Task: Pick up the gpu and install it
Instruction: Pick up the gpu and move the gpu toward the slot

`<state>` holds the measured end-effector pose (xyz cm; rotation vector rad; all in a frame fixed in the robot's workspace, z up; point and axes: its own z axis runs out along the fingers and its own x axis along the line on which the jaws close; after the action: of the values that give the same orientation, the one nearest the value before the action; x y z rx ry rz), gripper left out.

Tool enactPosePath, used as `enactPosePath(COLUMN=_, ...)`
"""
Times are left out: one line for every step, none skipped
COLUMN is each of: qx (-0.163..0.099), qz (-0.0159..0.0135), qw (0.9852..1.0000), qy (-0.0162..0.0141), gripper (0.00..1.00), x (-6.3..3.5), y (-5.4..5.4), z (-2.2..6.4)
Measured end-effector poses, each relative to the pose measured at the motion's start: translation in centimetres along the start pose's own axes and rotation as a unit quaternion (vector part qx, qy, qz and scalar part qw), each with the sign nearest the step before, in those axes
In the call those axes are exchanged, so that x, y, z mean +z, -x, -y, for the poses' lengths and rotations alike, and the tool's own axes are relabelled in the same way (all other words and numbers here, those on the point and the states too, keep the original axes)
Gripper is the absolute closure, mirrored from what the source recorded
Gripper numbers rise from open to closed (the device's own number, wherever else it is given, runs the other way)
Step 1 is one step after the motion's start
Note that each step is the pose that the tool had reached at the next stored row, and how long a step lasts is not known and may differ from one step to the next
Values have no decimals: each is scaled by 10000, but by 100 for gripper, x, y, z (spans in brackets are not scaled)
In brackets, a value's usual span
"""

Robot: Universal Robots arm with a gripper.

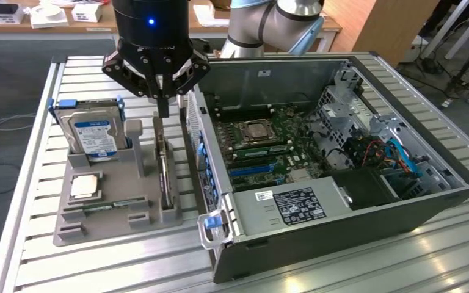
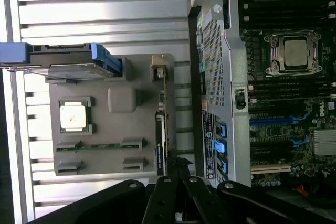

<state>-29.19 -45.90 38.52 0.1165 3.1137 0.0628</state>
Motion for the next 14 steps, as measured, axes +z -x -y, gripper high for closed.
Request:
enactPosePath(qx=0, qz=0, qw=10000, qy=0, gripper=89, x=0, y=0, z=0)
enactPosePath(qx=0, qz=0, qw=10000, qy=0, gripper=89, x=0, y=0, z=0)
enactPosePath(qx=0, qz=0, qw=10000, qy=0, gripper=89, x=0, y=0, z=0)
enactPosePath(qx=0, qz=0, qw=10000, qy=0, gripper=89, x=0, y=0, z=0)
enactPosePath(qx=0, qz=0, qw=10000, qy=0, gripper=89, x=0, y=0, z=0)
enactPosePath(qx=0, qz=0, qw=10000, qy=0, gripper=89, x=0, y=0, z=0)
enactPosePath(qx=0, qz=0, qw=10000, qy=0, gripper=89, x=0, y=0, z=0)
enactPosePath(qx=0, qz=0, qw=10000, qy=0, gripper=89, x=0, y=0, z=0)
enactPosePath(qx=0, qz=0, qw=10000, qy=0, gripper=83, x=0, y=0, z=0)
enactPosePath(qx=0, qz=0, qw=10000, qy=0, gripper=77, x=0, y=0, z=0)
enactPosePath(qx=0, qz=0, qw=10000, qy=0, gripper=77, x=0, y=0, z=0)
enactPosePath(qx=0, qz=0, qw=10000, qy=0, gripper=71, x=0, y=0, z=0)
enactPosePath(qx=0, qz=0, qw=10000, qy=0, gripper=65, x=0, y=0, z=0)
enactPosePath(qx=0, qz=0, qw=10000, qy=0, gripper=65, x=0, y=0, z=0)
